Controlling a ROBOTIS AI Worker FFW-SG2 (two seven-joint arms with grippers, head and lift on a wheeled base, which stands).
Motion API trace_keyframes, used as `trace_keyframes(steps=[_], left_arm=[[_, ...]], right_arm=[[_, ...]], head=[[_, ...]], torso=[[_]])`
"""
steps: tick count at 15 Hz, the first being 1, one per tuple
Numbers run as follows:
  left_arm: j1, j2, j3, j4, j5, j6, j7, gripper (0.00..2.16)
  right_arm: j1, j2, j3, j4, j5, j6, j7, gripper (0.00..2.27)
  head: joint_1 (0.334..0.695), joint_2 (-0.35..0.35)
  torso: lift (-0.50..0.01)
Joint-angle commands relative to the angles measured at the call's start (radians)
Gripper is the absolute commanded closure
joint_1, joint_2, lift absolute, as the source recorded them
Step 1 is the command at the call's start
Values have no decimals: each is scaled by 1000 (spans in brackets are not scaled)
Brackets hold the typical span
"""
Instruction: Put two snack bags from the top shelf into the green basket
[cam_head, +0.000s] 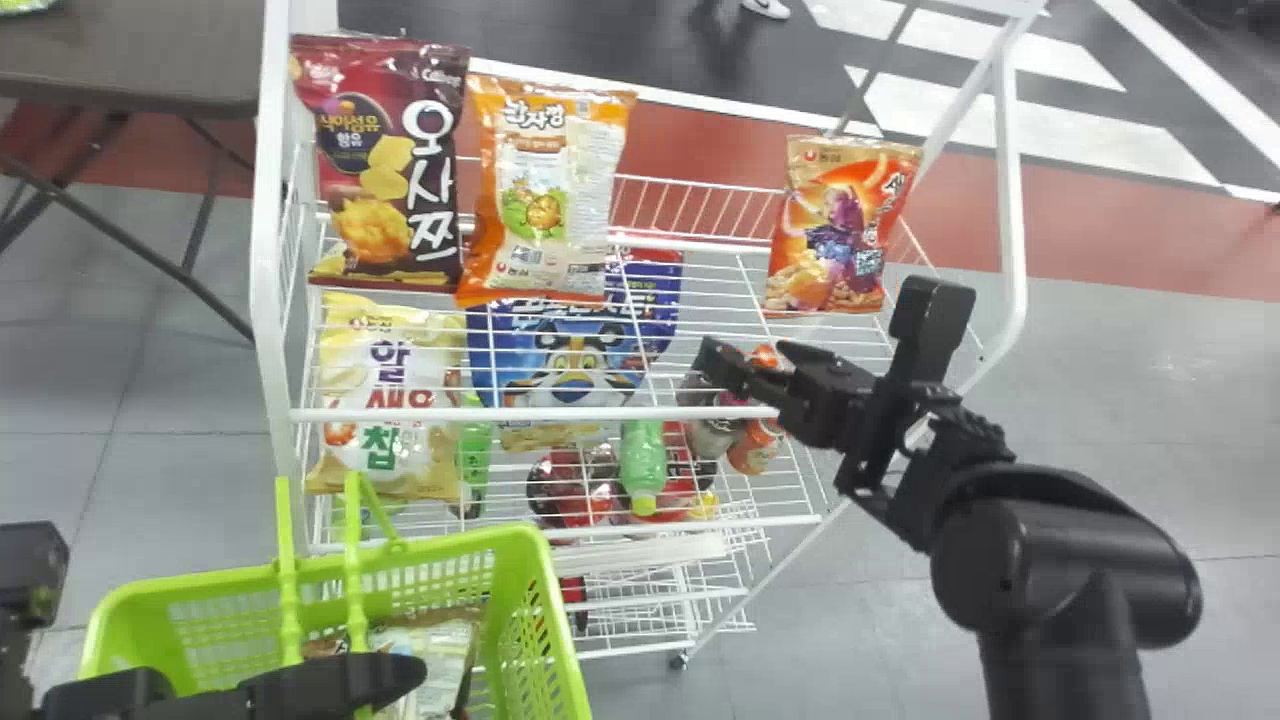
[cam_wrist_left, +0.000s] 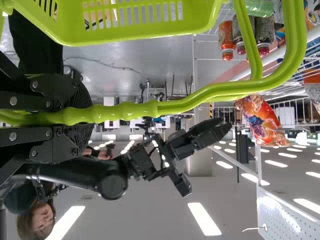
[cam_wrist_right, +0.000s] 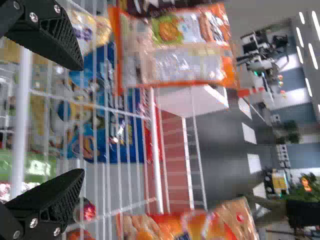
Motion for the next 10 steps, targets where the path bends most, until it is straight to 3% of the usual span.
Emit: trace_keyframes(steps=[1, 10], left_arm=[[0, 3, 0, -4, 2, 4, 2, 2145], [-6, 7, 1, 2, 3, 4, 2, 2145]], right_arm=[[-76, -26, -43, 95, 0, -37, 1, 66], [-363, -135, -66, 488, 82, -141, 1, 53]], head=[[695, -350], [695, -350]], torso=[[-1], [-1]])
